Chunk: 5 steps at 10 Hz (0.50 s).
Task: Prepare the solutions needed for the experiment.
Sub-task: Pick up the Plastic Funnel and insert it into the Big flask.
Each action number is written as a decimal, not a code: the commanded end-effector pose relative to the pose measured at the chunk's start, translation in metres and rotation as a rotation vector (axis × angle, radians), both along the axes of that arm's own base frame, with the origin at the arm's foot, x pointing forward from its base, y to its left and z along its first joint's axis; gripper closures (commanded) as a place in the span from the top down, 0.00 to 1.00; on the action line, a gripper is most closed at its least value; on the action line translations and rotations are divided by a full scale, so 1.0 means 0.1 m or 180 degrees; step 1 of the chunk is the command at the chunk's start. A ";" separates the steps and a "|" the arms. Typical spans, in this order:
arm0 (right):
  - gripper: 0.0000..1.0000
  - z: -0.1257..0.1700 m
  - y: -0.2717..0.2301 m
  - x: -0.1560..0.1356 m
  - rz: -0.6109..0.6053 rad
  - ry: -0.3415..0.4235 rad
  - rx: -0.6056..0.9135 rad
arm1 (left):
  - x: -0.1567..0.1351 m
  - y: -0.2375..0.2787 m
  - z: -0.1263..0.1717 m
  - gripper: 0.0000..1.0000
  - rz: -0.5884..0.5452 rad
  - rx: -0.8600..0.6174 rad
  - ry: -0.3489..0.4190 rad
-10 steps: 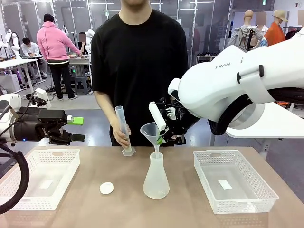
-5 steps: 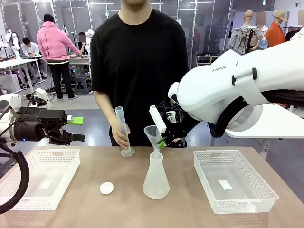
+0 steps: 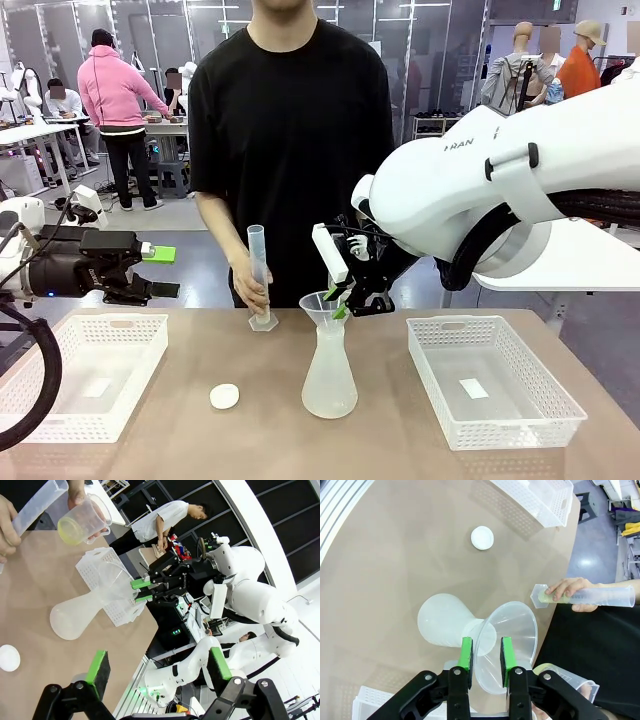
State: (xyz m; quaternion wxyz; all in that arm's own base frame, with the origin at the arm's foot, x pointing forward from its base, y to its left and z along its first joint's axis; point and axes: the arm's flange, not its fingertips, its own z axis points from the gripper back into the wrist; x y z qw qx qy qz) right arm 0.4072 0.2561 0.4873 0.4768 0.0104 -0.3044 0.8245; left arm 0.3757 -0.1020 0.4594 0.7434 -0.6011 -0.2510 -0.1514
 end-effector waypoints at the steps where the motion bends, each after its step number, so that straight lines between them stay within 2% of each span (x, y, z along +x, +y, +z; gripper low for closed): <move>1: 0.30 0.00 -0.01 0.01 -0.0004 -0.0005 0.0019 | -0.02 -0.01 0.02 1.00 -0.0031 0.0019 0.0027; 5: 0.30 0.00 -0.01 0.01 -0.0004 -0.0005 0.0019 | -0.02 -0.01 0.02 1.00 -0.0031 0.0019 0.0027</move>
